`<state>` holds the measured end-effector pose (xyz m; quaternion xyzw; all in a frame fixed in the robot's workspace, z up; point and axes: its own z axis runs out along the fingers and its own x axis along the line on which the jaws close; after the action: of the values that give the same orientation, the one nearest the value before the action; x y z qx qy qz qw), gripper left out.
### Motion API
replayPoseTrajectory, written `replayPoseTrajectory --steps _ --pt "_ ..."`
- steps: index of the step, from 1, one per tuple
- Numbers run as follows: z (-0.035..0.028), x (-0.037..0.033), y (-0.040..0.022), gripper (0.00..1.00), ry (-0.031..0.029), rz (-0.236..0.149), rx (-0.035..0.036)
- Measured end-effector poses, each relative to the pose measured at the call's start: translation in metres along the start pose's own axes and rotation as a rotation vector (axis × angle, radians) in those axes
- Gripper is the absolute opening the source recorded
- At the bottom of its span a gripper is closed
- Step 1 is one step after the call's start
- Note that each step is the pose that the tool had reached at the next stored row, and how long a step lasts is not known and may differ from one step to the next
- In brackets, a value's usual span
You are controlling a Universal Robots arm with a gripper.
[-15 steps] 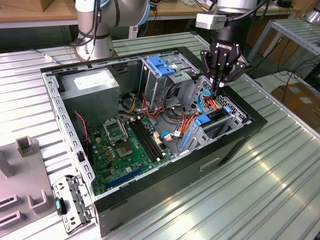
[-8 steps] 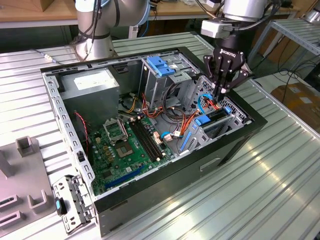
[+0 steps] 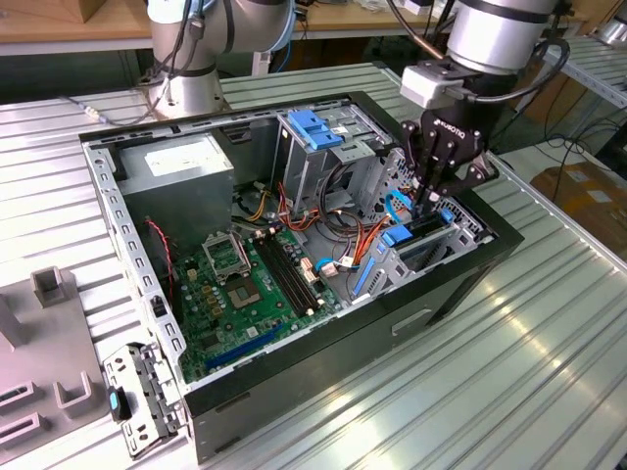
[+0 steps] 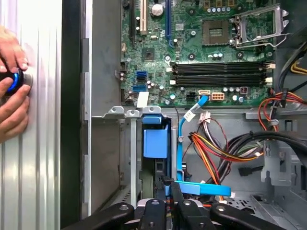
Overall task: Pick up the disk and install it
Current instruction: 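Insert the second disk wire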
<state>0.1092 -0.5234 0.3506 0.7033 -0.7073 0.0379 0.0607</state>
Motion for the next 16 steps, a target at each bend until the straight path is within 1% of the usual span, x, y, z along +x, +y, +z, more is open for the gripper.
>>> replayPoseTrajectory --steps 1,2,4,7,8,9,10,14,15,16 --pt "0.0002 0.0012 0.0000 0.16 -0.0110 0.000 0.0002" --pt "0.0004 0.0028 0.0000 0.16 -0.0194 -0.001 0.0006" --pt "0.0014 0.0071 -0.0001 0.16 -0.0322 -0.001 0.0029" --pt "0.0026 0.0107 -0.0002 0.16 -0.0330 0.000 0.0089" --pt "0.0028 0.0115 -0.0002 0.16 -0.0353 0.000 0.0119" --pt "0.0029 0.0123 -0.0002 0.16 -0.0400 0.000 0.0141" --pt "0.0032 0.0138 -0.0003 0.16 -0.0483 0.000 0.0159" --pt "0.0045 0.0183 -0.0003 0.16 -0.0702 0.001 0.0227" --pt "0.0046 0.0190 -0.0003 0.16 -0.0746 0.001 0.0240" --pt "0.0048 0.0199 -0.0003 0.16 -0.0808 0.001 0.0257"
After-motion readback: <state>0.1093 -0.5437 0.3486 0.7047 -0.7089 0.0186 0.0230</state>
